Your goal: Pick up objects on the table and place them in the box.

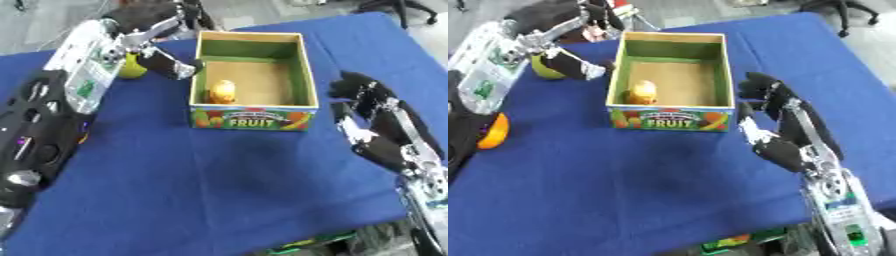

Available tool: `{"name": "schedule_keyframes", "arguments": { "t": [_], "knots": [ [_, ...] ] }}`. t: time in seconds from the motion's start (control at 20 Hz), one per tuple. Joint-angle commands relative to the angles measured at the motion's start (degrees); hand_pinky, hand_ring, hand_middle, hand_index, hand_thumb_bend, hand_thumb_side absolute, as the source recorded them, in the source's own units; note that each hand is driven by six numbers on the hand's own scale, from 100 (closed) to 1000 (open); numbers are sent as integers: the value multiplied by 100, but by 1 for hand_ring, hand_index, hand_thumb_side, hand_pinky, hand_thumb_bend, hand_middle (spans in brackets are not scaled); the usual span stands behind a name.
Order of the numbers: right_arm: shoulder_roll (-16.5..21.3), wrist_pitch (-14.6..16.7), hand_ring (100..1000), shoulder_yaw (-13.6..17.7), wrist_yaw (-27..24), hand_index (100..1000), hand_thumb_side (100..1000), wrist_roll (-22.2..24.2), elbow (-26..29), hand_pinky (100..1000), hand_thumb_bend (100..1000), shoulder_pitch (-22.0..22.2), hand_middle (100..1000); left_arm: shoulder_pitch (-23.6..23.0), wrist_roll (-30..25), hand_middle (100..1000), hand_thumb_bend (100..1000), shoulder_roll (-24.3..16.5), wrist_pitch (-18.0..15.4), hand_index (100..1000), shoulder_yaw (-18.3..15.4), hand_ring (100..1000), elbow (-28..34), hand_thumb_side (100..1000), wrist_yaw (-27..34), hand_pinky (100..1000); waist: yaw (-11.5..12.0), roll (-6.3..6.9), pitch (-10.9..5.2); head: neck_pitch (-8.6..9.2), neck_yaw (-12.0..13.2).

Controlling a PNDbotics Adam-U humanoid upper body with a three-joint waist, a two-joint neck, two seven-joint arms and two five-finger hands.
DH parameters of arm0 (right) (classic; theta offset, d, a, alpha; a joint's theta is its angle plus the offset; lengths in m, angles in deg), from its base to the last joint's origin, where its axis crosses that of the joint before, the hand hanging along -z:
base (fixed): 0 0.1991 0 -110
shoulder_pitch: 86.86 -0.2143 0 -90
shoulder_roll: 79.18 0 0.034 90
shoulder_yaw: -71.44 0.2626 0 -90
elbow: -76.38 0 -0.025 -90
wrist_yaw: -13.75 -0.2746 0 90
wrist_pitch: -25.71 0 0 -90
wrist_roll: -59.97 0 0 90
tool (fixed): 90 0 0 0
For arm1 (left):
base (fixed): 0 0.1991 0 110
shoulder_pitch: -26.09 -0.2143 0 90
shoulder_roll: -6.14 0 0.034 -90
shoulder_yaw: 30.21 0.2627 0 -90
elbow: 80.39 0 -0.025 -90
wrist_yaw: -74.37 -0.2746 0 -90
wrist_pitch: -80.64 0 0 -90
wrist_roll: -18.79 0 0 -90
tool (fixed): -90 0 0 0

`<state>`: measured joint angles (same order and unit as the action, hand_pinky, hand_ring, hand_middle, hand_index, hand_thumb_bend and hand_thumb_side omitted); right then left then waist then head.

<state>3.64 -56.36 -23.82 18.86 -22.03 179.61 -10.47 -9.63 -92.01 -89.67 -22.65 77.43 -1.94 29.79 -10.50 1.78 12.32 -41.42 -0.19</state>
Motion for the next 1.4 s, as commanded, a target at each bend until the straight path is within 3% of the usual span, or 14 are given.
{"name": "schedule_keyframes", "arguments": {
  "t": [0.05, 0.35, 0.65, 0.95, 1.0, 1.1, 1.4],
  "knots": [
    [98, 3, 795, 77, 57, 898, 314, -57, 45, 744, 100, -31, 764, -178, -122, 683, 396, -710, 206, 782, -218, 668, 516, 192, 180, 673, 56, -25, -115, 73, -80],
    [129, 4, 795, 121, 93, 899, 313, -108, 34, 744, 100, -34, 764, -1154, -95, 670, 427, -1605, 546, 782, -558, 644, 698, 189, 310, 675, 235, -38, -88, 83, -141],
    [132, 6, 794, 138, 109, 900, 313, -123, 30, 744, 100, -40, 764, -1839, -91, 649, 450, -1946, 652, 793, -791, 613, 310, 186, 281, 685, 285, -50, -74, 90, -172],
    [130, 9, 794, 145, 111, 900, 313, -134, 27, 744, 100, -39, 764, -1906, -133, 649, 451, -1952, 608, 794, -844, 613, 60, 186, 238, 685, 284, -60, -75, 87, -171],
    [126, 10, 794, 144, 111, 900, 314, -133, 26, 744, 100, -43, 764, -1947, -163, 665, 504, -1935, 636, 804, -828, 625, 3, 215, 205, 696, 281, -71, -71, 90, -169],
    [122, 10, 794, 140, 108, 900, 314, -126, 21, 744, 100, -45, 764, -1915, -307, 668, 513, -1842, 715, 805, -765, 628, -244, 221, 95, 699, 265, -83, -72, 82, -156],
    [116, 11, 794, 142, 106, 900, 314, -124, 16, 743, 100, -39, 764, -1678, -386, 674, 529, -1583, 455, 808, -691, 633, -1045, 224, -180, 703, 249, -87, -70, 58, -160]
  ]
}}
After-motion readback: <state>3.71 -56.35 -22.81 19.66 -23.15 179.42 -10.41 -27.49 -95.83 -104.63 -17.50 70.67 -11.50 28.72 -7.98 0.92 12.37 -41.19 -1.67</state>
